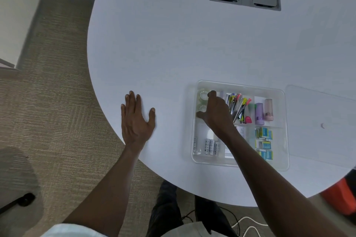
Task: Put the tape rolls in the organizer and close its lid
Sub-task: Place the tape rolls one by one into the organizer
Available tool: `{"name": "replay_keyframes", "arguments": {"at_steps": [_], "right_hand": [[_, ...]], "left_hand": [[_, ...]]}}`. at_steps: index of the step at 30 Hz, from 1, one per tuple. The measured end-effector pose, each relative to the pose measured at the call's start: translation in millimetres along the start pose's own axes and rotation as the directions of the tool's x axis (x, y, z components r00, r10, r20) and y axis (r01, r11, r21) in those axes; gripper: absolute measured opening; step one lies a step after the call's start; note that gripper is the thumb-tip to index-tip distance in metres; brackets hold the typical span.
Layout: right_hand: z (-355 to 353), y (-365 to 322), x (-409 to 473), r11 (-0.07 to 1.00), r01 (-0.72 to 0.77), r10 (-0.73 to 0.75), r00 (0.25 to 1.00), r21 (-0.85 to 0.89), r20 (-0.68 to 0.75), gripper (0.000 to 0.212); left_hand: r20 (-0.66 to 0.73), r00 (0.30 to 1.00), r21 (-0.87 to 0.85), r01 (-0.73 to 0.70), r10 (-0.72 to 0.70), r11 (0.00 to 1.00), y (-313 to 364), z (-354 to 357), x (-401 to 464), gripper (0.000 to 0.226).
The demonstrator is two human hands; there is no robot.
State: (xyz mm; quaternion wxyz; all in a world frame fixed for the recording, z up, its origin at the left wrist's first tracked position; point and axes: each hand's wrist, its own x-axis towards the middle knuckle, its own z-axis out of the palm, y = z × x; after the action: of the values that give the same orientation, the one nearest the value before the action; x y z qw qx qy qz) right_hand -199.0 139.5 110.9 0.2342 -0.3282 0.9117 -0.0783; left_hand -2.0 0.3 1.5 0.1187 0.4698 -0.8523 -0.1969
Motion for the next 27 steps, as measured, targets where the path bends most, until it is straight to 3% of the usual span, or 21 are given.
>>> {"name": "replay_keyframes", "arguments": {"at_steps": [4, 8, 13, 16, 25, 27], "right_hand": [[-9, 5, 3, 0.997, -0.028, 0.035, 0.994, 0.071, -0.101, 0.057], [-15, 5, 13, 0.998, -0.045, 0.049, 0.985, 0.032, -0.163, 0.039], [-8, -5, 24, 0.997, -0.033, 0.041, 0.992, 0.071, -0.116, 0.035], [-6, -7, 28, 0.981, -0.095, 0.113, 0.989, 0.170, -0.099, 0.028], [-1, -4, 29, 0.993, -0.029, 0.045, 0.989, 0.116, -0.137, 0.027], [-1, -2, 30, 0.982, -0.073, 0.094, 0.989, 0.175, -0.112, 0.025]], "left_hand": [[-0.009, 1.000, 0.012, 0.002, -0.002, 1.000, -1, 2, 0, 0.070], [-0.006, 1.000, 0.008, -0.001, 0.001, 1.000, -2, 3, 0, 0.070], [0.001, 1.000, 0.003, 0.007, -0.007, 1.000, -1, 1, 0, 0.070], [0.007, 1.000, -0.006, 0.008, -0.008, 1.000, 0, 0, 0, 0.071], [0.022, 1.000, 0.007, 0.007, -0.008, 1.000, 1, -1, 1, 0.071], [0.020, 1.000, 0.000, 0.007, -0.007, 1.000, 1, -1, 1, 0.071]]}}
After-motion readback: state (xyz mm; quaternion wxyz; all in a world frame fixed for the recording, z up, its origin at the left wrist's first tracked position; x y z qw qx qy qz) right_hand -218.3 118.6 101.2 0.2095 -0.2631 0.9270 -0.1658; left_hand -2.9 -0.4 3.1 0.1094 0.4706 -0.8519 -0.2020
